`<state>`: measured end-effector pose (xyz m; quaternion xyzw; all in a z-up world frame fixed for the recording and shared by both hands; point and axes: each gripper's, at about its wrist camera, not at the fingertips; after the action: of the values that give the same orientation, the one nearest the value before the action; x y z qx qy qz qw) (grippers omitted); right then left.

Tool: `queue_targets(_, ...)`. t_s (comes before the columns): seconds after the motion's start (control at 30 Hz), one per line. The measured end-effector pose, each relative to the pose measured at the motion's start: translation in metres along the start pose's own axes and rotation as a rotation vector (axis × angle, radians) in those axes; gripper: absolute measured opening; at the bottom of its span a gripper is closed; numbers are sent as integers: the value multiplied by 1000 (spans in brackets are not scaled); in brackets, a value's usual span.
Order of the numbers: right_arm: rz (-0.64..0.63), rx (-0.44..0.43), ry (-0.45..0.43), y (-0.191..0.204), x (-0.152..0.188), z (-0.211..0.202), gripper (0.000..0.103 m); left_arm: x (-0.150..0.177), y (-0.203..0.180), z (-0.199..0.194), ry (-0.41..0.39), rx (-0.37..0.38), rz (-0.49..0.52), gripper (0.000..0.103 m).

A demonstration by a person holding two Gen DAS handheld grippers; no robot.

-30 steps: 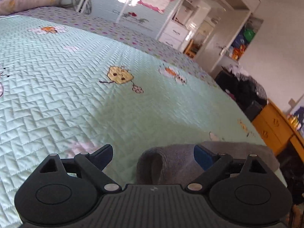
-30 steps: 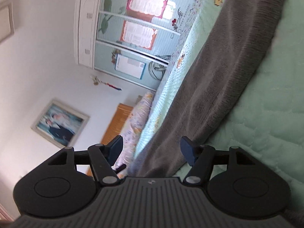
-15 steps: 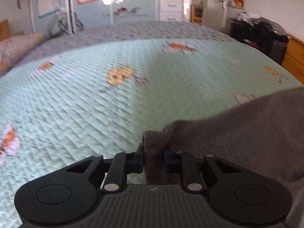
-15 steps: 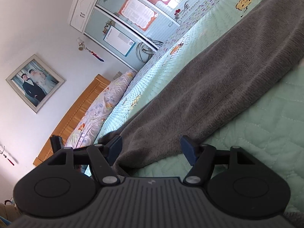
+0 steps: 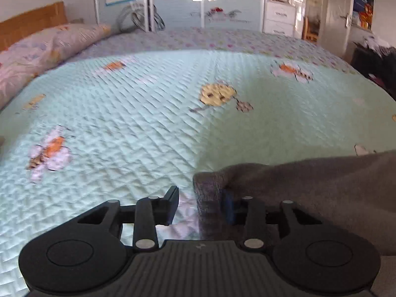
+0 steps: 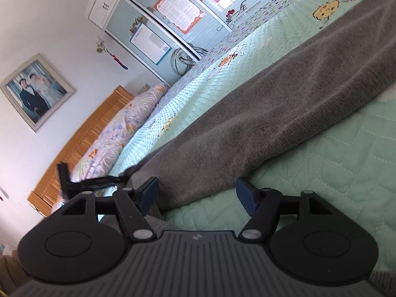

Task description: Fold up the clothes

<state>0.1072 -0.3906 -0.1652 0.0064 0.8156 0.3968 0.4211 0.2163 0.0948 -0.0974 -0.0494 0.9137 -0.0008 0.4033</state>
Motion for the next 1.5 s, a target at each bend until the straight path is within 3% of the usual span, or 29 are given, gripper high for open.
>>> queue_targets(0.1,-22,-68,-15,25,9,-24,75,12,-5,-51,-64,5,72,46)
queue_targets(0.23,-47,-92,20,54,44,-71,84,53,-17,-113,-38,107,120,51)
queue_targets(0.33,-98,-36,71,74,78,-104,84,95,-24,-148,6,165,122,54)
queue_targets(0.4,-215,35,119,92,100,-119,84,125,-30,-167,26,190,147,54)
queue_targets(0.5,-478,116,198,129,125,-122,84,150,-28,-168,98,219,58,56)
queue_targets(0.57,-553,120,219,139,134,-121,84,166,-27,-170,145,238,-2,56)
queue_targets(0.67,-524,90,201,141,134,-121,84,178,-15,-160,210,255,-190,60)
queue_targets(0.87,-501,79,185,141,138,-121,84,182,2,-139,154,269,-507,73)
queue_targets(0.97,-472,80,169,135,139,-121,84,181,3,-126,108,260,-629,74)
queue_targets(1.0,-465,82,162,133,139,-121,84,180,3,-123,96,252,-656,71)
queue_targets(1.03,-459,87,155,131,138,-120,84,178,2,-120,99,228,-657,52)
queue_targets(1.07,-455,90,149,130,138,-120,84,176,1,-119,119,195,-644,16)
queue_targets(1.13,-452,99,138,128,137,-119,84,172,-1,-119,154,129,-608,7)
queue_targets(1.27,-490,142,116,132,134,-120,84,162,-21,-155,158,23,-354,5)
queue_targets(1.5,-477,142,96,133,127,-129,85,174,-17,-162,248,7,-283,5)
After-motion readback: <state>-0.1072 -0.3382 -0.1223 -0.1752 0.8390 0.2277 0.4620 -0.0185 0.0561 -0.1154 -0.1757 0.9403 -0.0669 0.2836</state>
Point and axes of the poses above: each gripper's, at about its wrist camera, not at the fingertips, and z roughly the way its jaws point, y to its left, x to its underside, and after that the axes turned 5 degrees about -z, right-handed
